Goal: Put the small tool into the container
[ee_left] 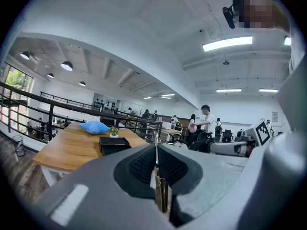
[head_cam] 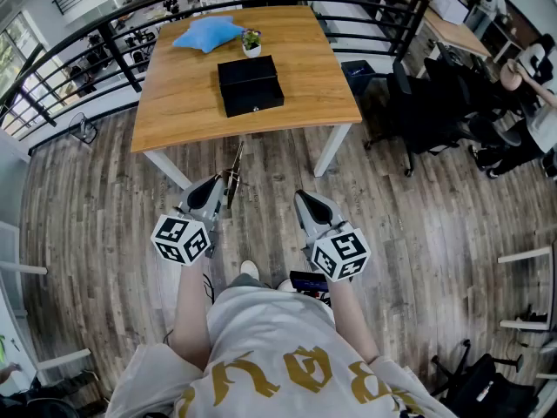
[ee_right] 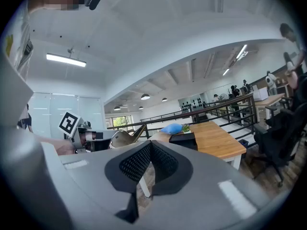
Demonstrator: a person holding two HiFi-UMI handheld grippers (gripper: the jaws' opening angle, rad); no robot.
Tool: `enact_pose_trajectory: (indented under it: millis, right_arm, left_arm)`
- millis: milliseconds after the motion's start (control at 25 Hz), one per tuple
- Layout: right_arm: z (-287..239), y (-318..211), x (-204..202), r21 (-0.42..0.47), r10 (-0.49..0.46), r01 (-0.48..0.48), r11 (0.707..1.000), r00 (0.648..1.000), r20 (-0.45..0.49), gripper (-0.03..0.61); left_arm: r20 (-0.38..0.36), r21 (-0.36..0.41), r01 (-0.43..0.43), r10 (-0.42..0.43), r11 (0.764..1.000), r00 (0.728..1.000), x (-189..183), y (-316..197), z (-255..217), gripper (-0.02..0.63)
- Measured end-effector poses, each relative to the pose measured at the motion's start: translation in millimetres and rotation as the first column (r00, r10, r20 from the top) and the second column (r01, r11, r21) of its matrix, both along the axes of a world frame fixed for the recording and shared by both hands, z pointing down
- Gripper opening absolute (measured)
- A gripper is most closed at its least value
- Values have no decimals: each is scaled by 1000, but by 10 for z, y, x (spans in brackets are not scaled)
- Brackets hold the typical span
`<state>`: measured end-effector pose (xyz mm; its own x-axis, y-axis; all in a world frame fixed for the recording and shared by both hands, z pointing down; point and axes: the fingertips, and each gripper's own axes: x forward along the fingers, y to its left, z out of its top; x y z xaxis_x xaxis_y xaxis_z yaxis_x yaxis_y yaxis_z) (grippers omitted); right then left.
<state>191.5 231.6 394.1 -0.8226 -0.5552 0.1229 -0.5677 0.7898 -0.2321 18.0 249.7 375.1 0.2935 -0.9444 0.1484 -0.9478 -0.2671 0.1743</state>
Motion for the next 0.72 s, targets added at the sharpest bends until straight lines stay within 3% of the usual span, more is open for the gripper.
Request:
enact_pose_trajectory:
  millis: [400,720]
  right_arm:
    - [-131,82,139,56,52,-51,997,999,-11,23]
    - [-129,-27,228,61,90,-90,994,996,9,23]
  left_arm:
    - [-40,9,-4,4,1000,999,3,147,-2,9]
    - [-21,-13,-32,32,999,999,90,86,51,9]
